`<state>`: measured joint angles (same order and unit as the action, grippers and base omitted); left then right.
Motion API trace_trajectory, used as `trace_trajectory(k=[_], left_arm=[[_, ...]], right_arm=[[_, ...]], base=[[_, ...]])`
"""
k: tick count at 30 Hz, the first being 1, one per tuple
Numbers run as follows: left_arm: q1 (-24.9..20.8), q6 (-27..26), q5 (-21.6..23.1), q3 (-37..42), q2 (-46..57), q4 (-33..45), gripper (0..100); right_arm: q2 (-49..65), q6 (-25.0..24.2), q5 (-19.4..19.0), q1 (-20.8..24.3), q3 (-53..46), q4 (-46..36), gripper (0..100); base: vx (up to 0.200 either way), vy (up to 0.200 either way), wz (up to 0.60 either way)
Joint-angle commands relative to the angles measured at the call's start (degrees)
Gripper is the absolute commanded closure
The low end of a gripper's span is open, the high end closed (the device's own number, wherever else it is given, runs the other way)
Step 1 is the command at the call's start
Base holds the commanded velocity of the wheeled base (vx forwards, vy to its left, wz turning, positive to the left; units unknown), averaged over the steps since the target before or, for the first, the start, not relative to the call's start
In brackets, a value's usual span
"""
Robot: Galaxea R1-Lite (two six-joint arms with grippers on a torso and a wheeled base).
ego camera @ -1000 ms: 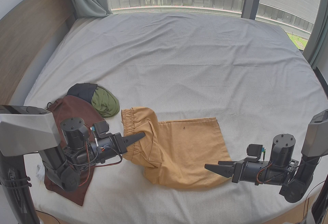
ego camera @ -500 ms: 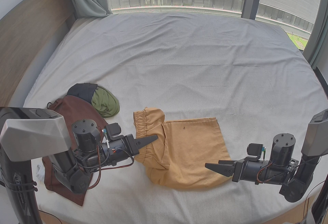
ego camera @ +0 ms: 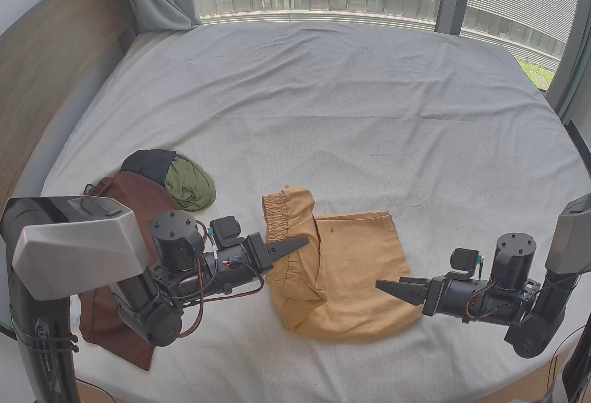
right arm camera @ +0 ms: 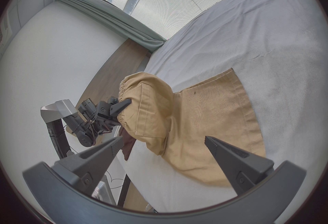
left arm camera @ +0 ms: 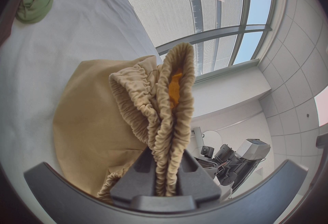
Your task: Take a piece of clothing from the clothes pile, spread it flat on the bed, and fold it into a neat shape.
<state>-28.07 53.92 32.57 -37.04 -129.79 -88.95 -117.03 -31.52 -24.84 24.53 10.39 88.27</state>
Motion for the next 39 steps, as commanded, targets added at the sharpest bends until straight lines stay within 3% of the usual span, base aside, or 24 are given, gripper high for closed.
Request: trace_trajectory(k=[1,20,39], left_arm=[[-1.4,1.9,0.0,-1.7,-1.4,-0.1,100],[-7.5,6.8,0.0,-8.8,-9.3,-0.1,100],[-8.5,7.6,-1.8,-13.5,-13.2,0.1,100]], right_arm=[[0.0,0.1,0.0,-1.3,0.5,0.1,0],[1.4,0.3,-0.1,-5.0,3.0,0.0,0],[1.4,0.2,-0.1,-5.1,3.0,0.0,0]], base=[[0.000,0.000,0.00],[0.000,0.000,0.00],[0.000,0.000,0.00]])
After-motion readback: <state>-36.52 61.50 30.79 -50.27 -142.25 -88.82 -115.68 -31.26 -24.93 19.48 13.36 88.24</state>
